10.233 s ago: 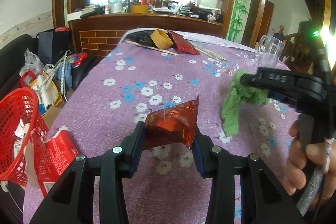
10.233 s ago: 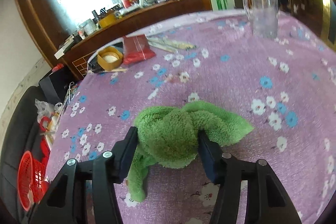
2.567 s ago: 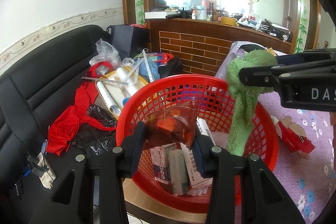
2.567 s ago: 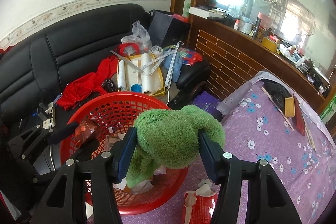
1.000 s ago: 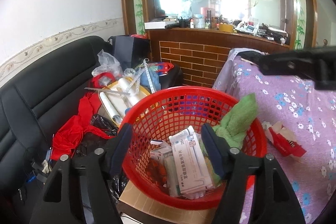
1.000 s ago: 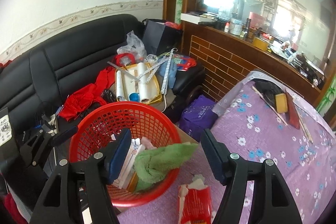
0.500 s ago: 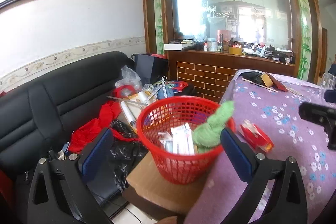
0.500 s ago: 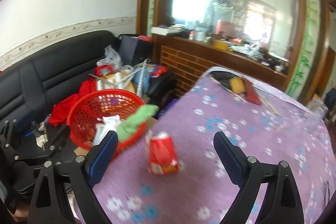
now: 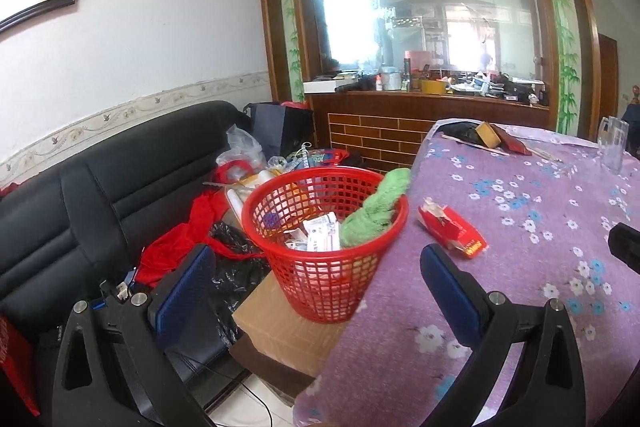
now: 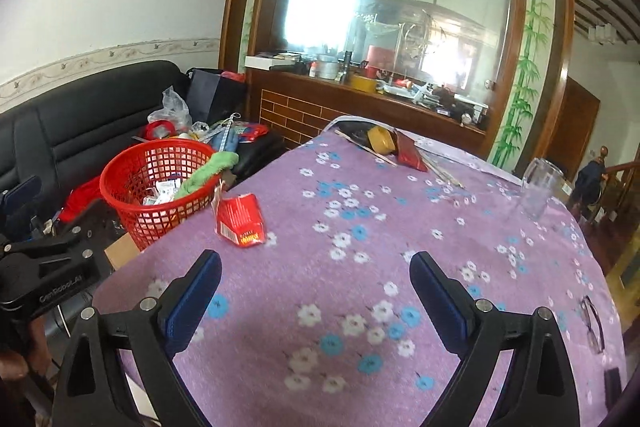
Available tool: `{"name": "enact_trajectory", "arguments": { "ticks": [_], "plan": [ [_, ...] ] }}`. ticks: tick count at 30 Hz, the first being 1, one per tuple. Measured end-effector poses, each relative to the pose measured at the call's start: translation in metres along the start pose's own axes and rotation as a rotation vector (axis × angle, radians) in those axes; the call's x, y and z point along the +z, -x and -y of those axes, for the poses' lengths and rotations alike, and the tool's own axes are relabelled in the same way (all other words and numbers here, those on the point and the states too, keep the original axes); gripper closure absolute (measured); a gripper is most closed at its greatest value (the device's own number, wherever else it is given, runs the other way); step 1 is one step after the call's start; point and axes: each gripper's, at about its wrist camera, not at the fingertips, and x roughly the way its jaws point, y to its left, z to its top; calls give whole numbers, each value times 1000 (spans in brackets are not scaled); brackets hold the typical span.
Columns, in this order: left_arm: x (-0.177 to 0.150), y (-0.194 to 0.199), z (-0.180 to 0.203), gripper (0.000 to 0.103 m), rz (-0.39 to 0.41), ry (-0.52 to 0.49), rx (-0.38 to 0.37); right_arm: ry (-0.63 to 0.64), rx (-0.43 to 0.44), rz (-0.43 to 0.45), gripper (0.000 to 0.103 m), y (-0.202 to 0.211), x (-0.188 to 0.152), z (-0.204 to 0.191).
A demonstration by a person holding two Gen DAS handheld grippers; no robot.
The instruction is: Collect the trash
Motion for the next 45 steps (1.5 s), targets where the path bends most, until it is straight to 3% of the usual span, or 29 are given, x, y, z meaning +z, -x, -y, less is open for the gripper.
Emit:
{"name": "enact_trajectory", "arguments": {
  "ticks": [13, 45],
  "plan": [
    [-1, 7, 4, 1, 5, -16, -9, 7, -13, 15, 5, 17, -2, 3],
    [-7, 0, 5, 1, -11, -23, -13, 4, -6, -11, 5, 6, -2, 5]
  ]
}}
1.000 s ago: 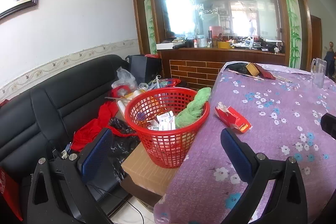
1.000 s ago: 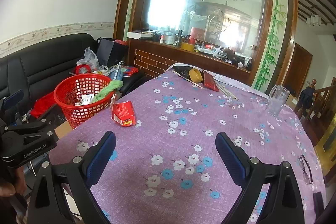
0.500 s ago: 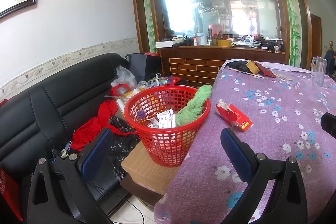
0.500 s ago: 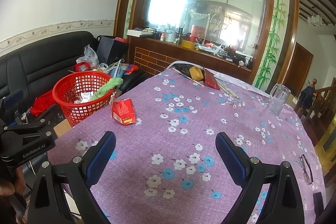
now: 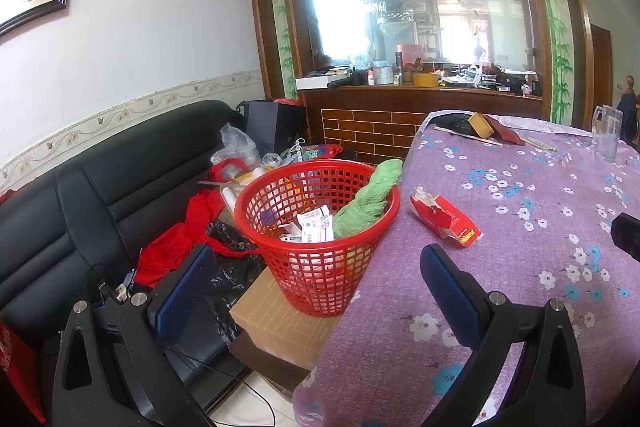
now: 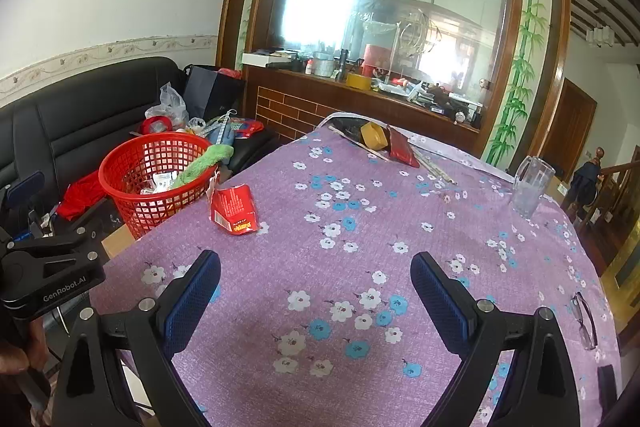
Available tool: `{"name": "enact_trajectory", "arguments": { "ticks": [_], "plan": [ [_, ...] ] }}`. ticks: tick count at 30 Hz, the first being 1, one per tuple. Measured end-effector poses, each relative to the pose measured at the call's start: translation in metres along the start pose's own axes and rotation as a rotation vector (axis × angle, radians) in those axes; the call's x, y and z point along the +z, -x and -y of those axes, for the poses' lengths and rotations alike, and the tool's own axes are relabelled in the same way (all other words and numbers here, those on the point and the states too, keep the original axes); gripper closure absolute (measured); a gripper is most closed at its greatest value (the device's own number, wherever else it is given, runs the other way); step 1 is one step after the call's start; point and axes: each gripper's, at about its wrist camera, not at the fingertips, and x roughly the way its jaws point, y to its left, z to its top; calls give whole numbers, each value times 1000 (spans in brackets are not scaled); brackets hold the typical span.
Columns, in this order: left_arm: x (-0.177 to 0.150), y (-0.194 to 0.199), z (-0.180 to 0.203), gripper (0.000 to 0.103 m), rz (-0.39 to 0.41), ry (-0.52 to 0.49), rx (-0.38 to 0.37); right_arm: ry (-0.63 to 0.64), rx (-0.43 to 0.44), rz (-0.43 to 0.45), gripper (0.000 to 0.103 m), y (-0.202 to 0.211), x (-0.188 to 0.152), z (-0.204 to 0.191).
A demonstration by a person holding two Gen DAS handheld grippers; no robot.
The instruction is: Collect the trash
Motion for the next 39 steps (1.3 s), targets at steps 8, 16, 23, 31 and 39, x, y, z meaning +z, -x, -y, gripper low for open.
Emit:
{"name": "enact_trajectory", "arguments": {
  "ticks": [8, 16, 23, 31, 39],
  "plan": [
    [-2, 0, 0, 1, -5, -6, 0, 2, 0, -2, 5, 0, 0, 0],
    [-3, -1, 0, 1, -6, -5, -1, 2, 2, -2, 5, 0, 0, 0],
    [-2, -1, 0, 1, -6, -7, -1, 1, 1, -2, 5, 0, 0, 0],
    [-4, -2, 0, 1, -9, -9, -2, -2, 1, -3, 5, 0, 0, 0],
    [-4, -2, 3, 1, -9, -20, -12, -4, 2, -5, 5, -2, -2, 1]
  ]
}}
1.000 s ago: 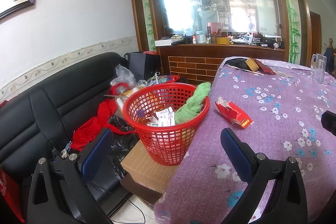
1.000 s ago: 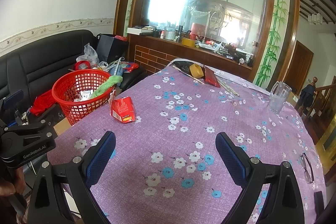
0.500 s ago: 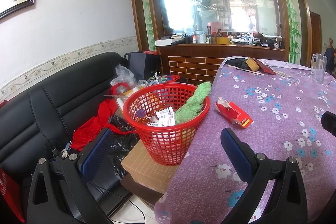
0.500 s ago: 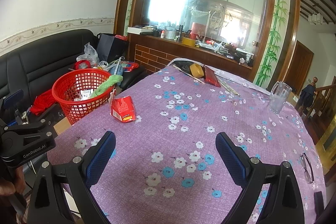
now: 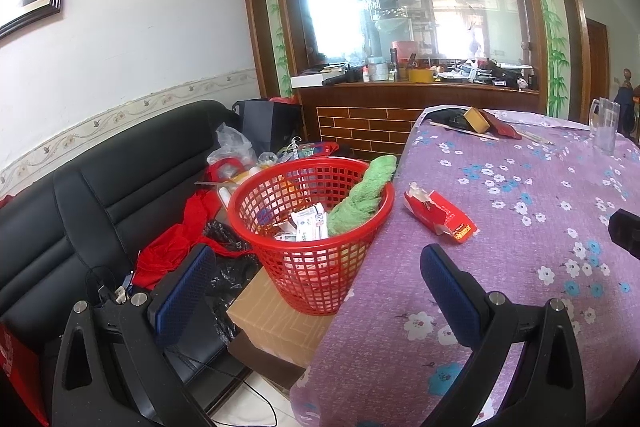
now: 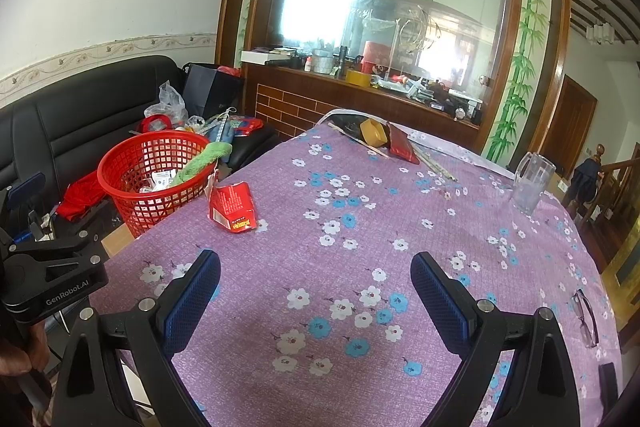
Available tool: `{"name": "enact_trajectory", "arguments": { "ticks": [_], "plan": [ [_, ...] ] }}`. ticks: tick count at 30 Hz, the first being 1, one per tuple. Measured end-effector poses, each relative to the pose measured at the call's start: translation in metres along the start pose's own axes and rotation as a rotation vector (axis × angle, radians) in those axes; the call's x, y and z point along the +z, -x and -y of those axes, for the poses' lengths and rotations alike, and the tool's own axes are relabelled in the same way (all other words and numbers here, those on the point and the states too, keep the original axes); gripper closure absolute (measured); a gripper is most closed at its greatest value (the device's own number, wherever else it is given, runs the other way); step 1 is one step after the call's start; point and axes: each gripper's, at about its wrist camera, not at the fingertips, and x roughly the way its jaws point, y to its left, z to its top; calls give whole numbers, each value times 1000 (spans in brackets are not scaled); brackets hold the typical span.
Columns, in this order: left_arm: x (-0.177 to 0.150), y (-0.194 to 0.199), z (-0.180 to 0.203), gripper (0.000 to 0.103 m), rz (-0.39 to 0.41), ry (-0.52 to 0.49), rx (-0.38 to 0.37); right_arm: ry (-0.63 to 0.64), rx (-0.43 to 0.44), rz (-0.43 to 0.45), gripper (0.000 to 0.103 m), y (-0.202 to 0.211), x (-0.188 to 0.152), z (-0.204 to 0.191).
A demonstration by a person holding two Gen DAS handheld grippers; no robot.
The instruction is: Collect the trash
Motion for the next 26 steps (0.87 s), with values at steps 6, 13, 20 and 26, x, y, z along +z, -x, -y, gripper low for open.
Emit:
{"name": "enact_trajectory", "arguments": {
  "ticks": [6, 13, 20, 26],
  "plan": [
    [19, -3, 35, 1, -10, -36, -102, -59, -13, -39, 5, -11, -4, 23],
    [42, -31, 137, 1, -228, -74, -433, -320, -168, -222, 4, -54, -33, 142],
    [28, -62, 264, 1, -416, -184, -510, -509, -315, -406, 1, -92, -82, 252],
    [11, -82, 318, 1, -502, -281, -505, -523, -351, -467, 1, -112, -101, 287]
  ]
}}
